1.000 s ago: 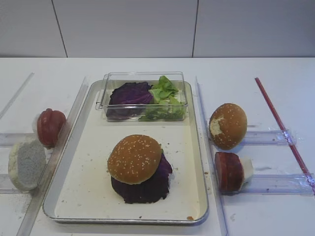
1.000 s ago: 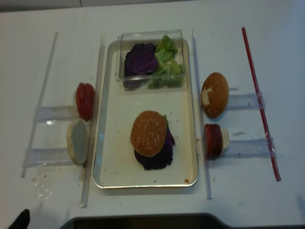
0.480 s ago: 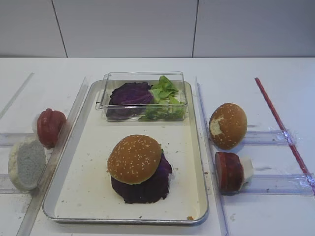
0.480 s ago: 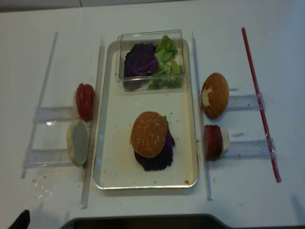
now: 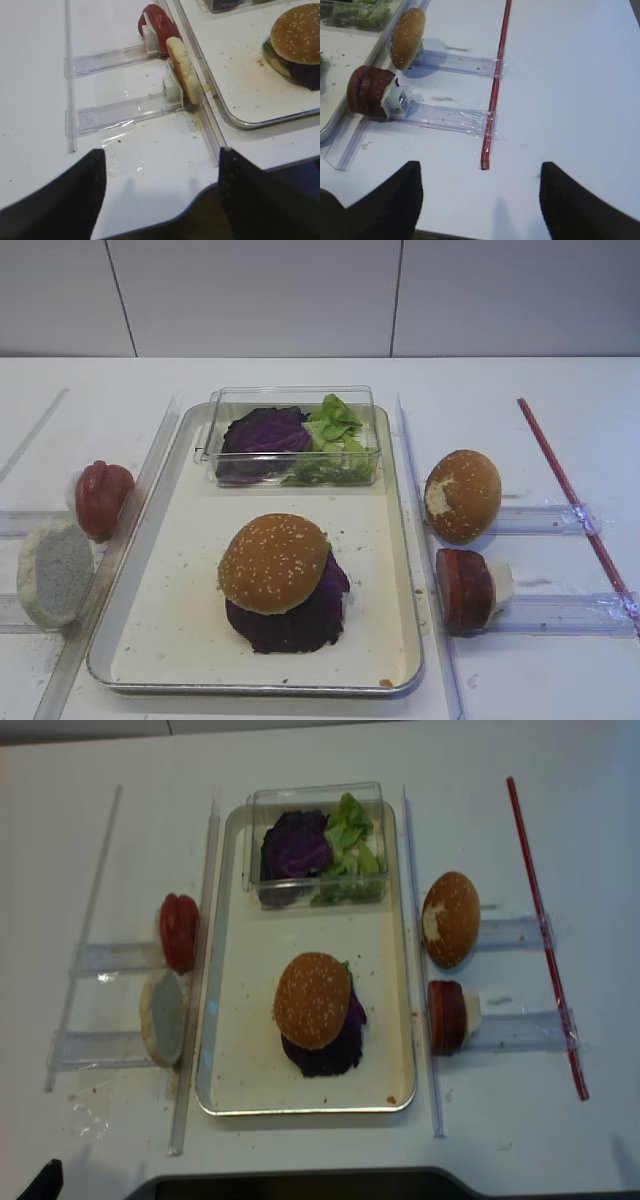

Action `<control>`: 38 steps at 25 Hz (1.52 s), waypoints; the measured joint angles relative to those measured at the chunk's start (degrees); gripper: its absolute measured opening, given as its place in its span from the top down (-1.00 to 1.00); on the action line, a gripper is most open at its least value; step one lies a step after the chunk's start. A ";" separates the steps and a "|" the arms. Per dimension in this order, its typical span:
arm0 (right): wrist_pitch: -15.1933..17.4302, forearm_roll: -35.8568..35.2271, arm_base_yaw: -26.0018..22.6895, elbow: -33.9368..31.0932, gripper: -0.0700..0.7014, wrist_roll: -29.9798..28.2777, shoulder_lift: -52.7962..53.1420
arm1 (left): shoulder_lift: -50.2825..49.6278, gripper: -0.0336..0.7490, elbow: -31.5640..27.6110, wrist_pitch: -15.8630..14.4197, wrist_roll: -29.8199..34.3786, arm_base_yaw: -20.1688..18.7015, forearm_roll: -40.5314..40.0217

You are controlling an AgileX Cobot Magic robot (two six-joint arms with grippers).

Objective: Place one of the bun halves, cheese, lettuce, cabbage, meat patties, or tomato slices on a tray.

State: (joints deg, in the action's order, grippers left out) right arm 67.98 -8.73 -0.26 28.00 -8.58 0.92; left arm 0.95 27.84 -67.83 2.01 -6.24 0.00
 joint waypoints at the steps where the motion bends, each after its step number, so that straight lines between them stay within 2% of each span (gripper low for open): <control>1: -0.43 0.00 0.00 -0.25 -0.51 0.00 0.00 | 0.00 -0.21 0.00 0.00 0.00 0.00 0.00; 7: -2.39 -0.55 0.00 -1.18 -0.51 0.00 0.00 | 0.00 -0.21 0.00 0.00 0.00 0.00 0.30; 38: -2.39 -0.55 0.00 -1.28 -0.51 1.16 0.00 | 0.00 -0.21 0.00 0.00 0.00 0.00 0.00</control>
State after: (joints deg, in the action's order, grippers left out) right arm 65.59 -9.28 -0.26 26.72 -7.42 0.92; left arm 0.95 27.84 -67.83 2.01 -6.24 0.00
